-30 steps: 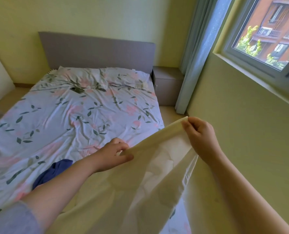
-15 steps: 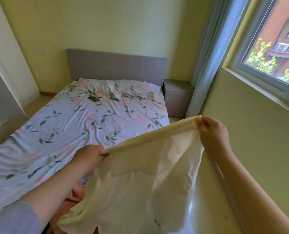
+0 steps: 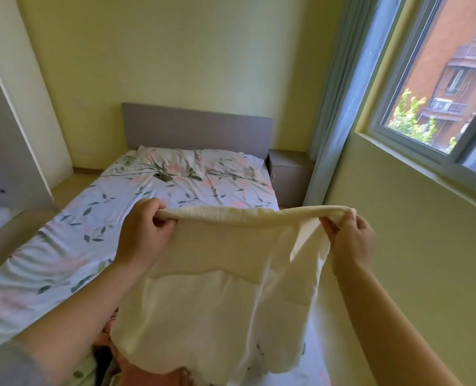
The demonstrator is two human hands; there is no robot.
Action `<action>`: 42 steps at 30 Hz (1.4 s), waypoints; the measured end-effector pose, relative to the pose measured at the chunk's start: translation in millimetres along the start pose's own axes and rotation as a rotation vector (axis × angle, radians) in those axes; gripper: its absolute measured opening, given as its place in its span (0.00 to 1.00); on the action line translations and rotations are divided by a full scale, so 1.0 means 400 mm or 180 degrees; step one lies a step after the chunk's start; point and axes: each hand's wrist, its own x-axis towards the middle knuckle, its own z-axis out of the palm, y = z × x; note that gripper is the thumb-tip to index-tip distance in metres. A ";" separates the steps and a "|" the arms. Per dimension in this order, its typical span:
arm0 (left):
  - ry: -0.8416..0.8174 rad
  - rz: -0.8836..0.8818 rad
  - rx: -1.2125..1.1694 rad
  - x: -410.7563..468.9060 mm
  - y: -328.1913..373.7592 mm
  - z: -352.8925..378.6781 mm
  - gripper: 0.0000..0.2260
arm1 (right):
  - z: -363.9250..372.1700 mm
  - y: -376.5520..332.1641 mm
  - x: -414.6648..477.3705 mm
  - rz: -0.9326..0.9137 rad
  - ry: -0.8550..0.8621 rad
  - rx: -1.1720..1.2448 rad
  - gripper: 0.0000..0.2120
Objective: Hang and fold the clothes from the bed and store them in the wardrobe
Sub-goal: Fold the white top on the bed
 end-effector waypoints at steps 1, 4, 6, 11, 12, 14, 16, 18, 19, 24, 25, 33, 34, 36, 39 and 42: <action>0.0166 0.0071 -0.0158 -0.008 0.016 -0.019 0.09 | 0.000 -0.001 -0.027 -0.0172 0.0172 0.0099 0.14; 0.0660 0.0439 -0.0459 -0.030 0.050 -0.072 0.09 | -0.006 -0.007 -0.108 -0.1302 0.0454 -0.0369 0.13; 0.0932 0.0740 -0.0398 -0.044 0.071 -0.107 0.08 | -0.020 -0.011 -0.148 -0.2151 0.0361 -0.0828 0.10; 0.1136 0.1460 -0.0082 -0.100 0.097 -0.178 0.11 | -0.088 -0.032 -0.199 -0.3074 0.0055 -0.1519 0.09; 0.1213 0.1592 -0.0004 -0.107 0.096 -0.189 0.11 | -0.091 -0.037 -0.200 -0.3286 0.0082 -0.1545 0.09; 0.1268 0.1725 0.0083 -0.118 0.086 -0.208 0.12 | -0.100 -0.034 -0.200 -0.3393 -0.0031 -0.1550 0.11; 0.1306 0.1755 0.0193 -0.128 0.078 -0.208 0.13 | -0.100 -0.021 -0.205 -0.3422 -0.0041 -0.1581 0.15; 0.1272 0.1678 0.0257 -0.142 0.068 -0.190 0.14 | -0.101 0.002 -0.208 -0.3400 -0.0035 -0.1634 0.17; 0.1229 0.1626 0.0300 -0.152 0.062 -0.173 0.14 | -0.103 0.018 -0.205 -0.3337 -0.0075 -0.1702 0.18; 0.0437 0.1103 0.0524 -0.197 0.001 -0.055 0.14 | -0.137 0.144 -0.142 -0.2647 -0.0235 -0.2213 0.20; 0.0210 0.0958 0.0519 -0.203 -0.018 -0.023 0.14 | -0.146 0.176 -0.122 -0.2504 -0.0260 -0.2347 0.21; -0.1620 0.0113 0.0962 -0.219 -0.158 0.319 0.22 | -0.151 0.468 0.103 -0.1463 -0.0745 -0.3187 0.21; -0.1760 0.0041 0.1003 -0.207 -0.176 0.367 0.22 | -0.141 0.504 0.143 -0.1284 -0.0807 -0.3204 0.20; -0.1928 -0.0024 0.1098 -0.167 -0.210 0.467 0.22 | -0.117 0.570 0.230 -0.0984 -0.0899 -0.3200 0.20; -0.1994 0.0200 0.1232 -0.094 -0.269 0.632 0.25 | -0.066 0.661 0.370 -0.0765 -0.0974 -0.3286 0.26; -0.2439 -0.0196 0.1329 -0.060 -0.331 0.755 0.25 | -0.017 0.749 0.463 -0.0254 -0.1302 -0.3514 0.40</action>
